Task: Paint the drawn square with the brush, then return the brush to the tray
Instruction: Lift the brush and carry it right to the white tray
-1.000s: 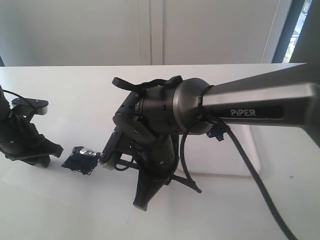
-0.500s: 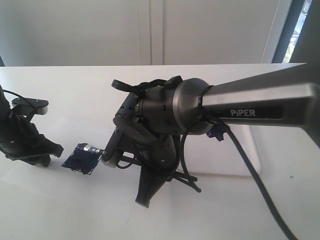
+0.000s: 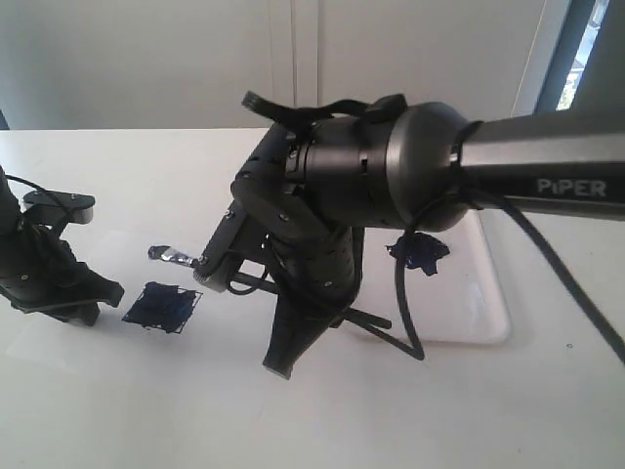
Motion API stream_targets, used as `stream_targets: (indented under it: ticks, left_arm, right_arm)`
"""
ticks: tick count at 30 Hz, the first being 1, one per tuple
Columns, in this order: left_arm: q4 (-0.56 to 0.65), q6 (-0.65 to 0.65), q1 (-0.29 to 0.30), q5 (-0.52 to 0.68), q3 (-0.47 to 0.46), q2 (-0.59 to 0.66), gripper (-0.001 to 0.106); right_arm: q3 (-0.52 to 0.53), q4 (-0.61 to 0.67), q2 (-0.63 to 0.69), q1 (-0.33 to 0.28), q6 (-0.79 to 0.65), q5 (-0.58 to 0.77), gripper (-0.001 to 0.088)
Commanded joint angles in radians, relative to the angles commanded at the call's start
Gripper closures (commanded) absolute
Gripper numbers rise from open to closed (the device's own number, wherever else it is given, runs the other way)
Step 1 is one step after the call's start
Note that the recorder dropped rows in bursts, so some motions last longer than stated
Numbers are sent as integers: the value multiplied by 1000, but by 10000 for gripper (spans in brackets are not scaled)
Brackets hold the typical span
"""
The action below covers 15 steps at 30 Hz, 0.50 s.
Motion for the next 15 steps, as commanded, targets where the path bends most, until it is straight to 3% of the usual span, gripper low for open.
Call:
stream_targets:
  ticks: [9,15]
  left_arm:
    - [15,8,0,9,-15,-138,656]
    - [15,12,0,59,-52,-270,770]
  right_arm:
    - [6,-11,-106,-40,50,100,868]
    - [19,-11,-200,-118,52,154,868]
